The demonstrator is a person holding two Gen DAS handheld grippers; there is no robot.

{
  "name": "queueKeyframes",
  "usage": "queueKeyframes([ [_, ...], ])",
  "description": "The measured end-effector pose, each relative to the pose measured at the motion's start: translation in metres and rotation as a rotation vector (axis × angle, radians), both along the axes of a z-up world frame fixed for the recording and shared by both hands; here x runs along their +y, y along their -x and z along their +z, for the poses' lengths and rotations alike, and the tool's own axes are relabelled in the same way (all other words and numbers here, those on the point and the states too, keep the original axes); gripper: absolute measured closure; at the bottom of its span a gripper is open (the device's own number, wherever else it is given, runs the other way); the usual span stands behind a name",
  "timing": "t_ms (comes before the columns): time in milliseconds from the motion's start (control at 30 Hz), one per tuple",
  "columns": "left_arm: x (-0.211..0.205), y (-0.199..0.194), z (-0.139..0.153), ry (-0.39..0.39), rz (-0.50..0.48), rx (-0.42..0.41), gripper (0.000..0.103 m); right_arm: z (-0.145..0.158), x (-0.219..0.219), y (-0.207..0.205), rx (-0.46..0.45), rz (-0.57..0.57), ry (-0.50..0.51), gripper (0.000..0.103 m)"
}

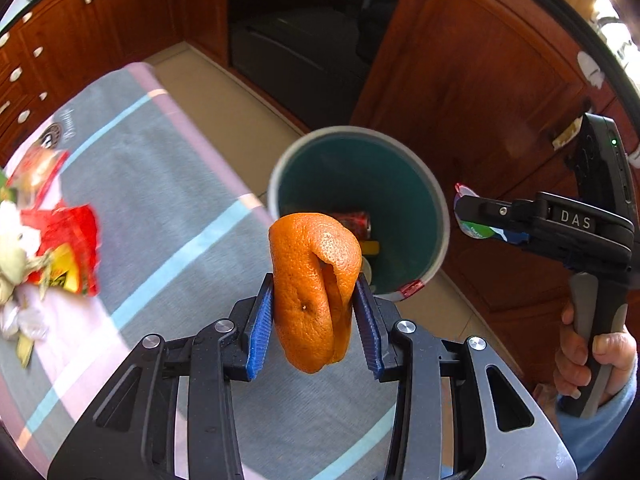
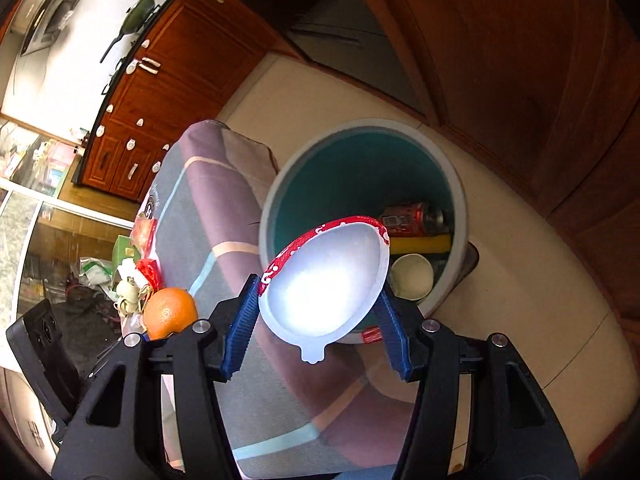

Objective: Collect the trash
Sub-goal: 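Carry the peel and cup to the bin and open both grippers over it, then move both grippers back from the bin to the table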

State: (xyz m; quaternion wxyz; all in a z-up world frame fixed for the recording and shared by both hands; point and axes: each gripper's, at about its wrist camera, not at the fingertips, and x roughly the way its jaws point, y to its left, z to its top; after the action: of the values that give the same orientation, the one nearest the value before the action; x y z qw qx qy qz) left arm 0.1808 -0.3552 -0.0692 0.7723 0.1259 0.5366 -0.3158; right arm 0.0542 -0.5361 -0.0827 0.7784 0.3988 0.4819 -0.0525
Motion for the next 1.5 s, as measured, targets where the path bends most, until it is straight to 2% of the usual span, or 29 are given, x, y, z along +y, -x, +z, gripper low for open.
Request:
queueKeyframes([
  [233,-0.041,-0.021,-0.030,-0.060,-0.039,0.038,0.063,-0.015,-0.017,-0.001,0.032,-0.014,-0.014,0.049],
  [333,-0.048,-0.028,-0.039,-0.079,-0.037,0.048,0.059,-0.021,-0.019,-0.004,0.042,-0.013,-0.021,0.049],
  [500,-0.045,-0.031,-0.046,-0.071,-0.018,0.056,0.042,-0.025,-0.019,-0.012,0.056,-0.005,-0.023,0.049],
  [667,-0.038,-0.029,-0.041,-0.055,-0.008,0.060,0.037,-0.027,-0.016,-0.020,0.058,0.005,-0.025,0.049],
  [733,-0.034,-0.025,-0.039,-0.049,-0.002,0.067,0.029,-0.029,-0.014,-0.023,0.061,0.008,-0.027,0.049],
  [800,-0.028,-0.023,-0.036,-0.041,0.010,0.073,0.012,-0.029,-0.012,-0.026,0.067,0.015,-0.024,0.049],
  [867,-0.022,-0.020,-0.034,-0.028,0.021,0.065,0.007,-0.028,-0.008,-0.029,0.070,0.024,-0.020,0.049],
  [933,-0.017,-0.020,-0.033,-0.022,0.027,0.064,0.007,-0.027,-0.004,-0.032,0.072,0.029,-0.017,0.048],
  [1067,-0.003,-0.017,-0.032,-0.011,0.044,0.071,0.006,-0.023,0.002,-0.035,0.070,0.022,-0.018,0.028],
  [1500,0.063,-0.008,-0.028,0.021,0.126,0.092,0.005,-0.017,0.040,-0.039,0.120,0.042,0.001,0.022],
])
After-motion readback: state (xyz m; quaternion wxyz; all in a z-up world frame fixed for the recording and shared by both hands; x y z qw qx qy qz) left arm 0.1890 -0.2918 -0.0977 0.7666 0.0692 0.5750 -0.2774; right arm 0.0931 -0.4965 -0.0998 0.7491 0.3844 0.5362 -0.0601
